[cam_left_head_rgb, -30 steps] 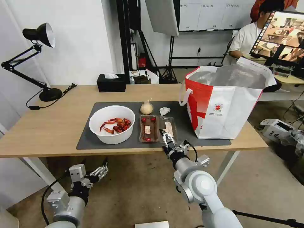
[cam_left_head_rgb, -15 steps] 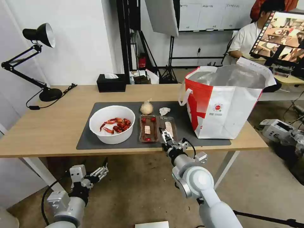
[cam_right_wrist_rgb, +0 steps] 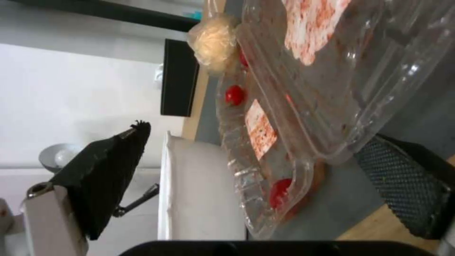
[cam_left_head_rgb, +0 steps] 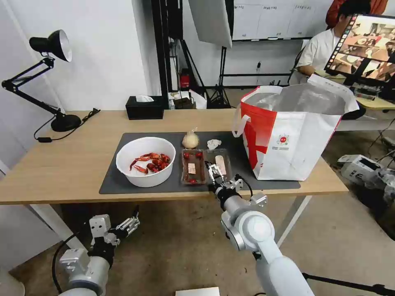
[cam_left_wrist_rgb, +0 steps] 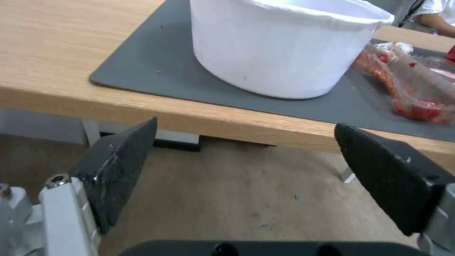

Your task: Pick up the trash from the table and place it into the takeout bag.

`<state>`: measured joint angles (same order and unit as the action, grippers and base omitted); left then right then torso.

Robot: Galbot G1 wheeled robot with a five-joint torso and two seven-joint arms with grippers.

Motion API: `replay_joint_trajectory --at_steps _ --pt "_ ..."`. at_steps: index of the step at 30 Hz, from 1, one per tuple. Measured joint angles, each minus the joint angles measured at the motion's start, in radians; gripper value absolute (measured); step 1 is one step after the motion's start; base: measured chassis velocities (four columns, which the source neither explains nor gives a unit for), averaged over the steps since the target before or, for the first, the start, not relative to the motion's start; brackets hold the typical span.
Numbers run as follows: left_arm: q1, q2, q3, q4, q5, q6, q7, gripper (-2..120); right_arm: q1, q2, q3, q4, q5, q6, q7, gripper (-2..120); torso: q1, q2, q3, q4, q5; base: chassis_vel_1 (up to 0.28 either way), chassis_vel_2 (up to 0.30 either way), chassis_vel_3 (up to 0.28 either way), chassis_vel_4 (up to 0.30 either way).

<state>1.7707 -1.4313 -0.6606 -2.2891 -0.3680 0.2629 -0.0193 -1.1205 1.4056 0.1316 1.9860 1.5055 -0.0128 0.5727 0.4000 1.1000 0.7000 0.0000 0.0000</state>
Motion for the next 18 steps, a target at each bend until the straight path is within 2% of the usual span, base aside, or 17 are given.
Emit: replay_joint_trajectory --at_steps 10,18 --pt "-0.008 -0.001 0.003 0.009 -0.001 -0.002 -0.001 100 -0.011 -0.028 -0.012 0.019 -0.199 -0.001 -0.058 100 0.0 0.0 0.0 0.0 0.0 0.0 0.0 0.0 0.0" --pt "-0.007 -0.002 0.003 0.01 -0.001 -0.003 -0.002 100 -0.006 -0.056 -0.014 0.05 -0.299 -0.004 -0.092 100 0.0 0.0 0.0 0.0 0.0 0.0 0.0 0.0 0.0"
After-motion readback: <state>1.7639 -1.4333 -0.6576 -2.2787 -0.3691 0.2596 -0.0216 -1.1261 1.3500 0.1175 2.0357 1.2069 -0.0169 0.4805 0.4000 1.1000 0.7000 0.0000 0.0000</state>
